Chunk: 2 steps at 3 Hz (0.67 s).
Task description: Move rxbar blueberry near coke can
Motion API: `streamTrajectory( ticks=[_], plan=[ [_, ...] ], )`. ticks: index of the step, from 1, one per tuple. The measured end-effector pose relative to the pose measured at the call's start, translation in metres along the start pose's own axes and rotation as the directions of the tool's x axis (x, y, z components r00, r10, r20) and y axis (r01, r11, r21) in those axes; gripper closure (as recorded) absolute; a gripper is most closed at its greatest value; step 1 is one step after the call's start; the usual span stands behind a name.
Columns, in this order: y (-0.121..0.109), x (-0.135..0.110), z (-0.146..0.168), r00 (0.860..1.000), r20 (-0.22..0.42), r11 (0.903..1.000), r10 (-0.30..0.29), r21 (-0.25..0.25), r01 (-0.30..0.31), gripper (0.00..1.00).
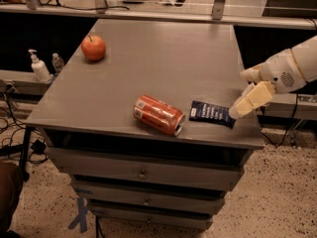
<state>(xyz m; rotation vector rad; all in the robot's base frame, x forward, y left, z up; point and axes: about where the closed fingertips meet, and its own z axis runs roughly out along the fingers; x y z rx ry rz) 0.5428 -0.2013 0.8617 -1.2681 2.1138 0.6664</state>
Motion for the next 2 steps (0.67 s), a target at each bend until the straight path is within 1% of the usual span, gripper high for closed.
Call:
streamTrajectory(
  ticks=[1,2],
  plan=[
    [-0.030,-0.007,-0.010,1.000,0.025,0.9988,0.003,0.048,-0.004,0.00],
    [-0.064,-0.020,-0.023,0.998,0.061,0.9941,-0.009,0.109,0.002,0.00]
  ],
)
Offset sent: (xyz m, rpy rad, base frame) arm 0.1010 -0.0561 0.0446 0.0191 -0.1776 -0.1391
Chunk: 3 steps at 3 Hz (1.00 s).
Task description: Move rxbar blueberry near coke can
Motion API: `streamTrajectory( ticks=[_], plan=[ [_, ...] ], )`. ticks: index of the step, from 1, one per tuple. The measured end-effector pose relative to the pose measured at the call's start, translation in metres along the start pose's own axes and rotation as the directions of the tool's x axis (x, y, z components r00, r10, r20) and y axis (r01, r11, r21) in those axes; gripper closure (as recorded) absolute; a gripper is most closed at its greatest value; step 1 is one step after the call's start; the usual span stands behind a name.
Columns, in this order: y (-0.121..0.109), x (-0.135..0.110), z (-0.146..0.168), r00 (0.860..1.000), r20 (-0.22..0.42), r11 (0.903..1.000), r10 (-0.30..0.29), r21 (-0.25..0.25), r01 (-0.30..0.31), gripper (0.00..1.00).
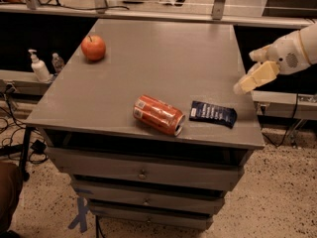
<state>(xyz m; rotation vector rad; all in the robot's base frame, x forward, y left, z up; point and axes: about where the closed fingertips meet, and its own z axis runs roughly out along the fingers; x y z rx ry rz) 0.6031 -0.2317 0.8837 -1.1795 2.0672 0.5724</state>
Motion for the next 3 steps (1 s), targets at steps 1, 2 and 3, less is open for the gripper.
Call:
streamTrajectory(
  ticks=[1,2,3],
  plan=[
    [-0.032,-0.020,-0.009,0.998,0.057,0.9980,-0.021,0.061,0.017,0.00],
    [-0.055,-0.047,-0.017,0.991,0.131,0.9927,-0.033,0.120,0.017,0.00],
    [-0.055,-0.047,-0.017,0.991,0.131,0.9927,-0.033,0.119,0.017,0.00]
  ],
)
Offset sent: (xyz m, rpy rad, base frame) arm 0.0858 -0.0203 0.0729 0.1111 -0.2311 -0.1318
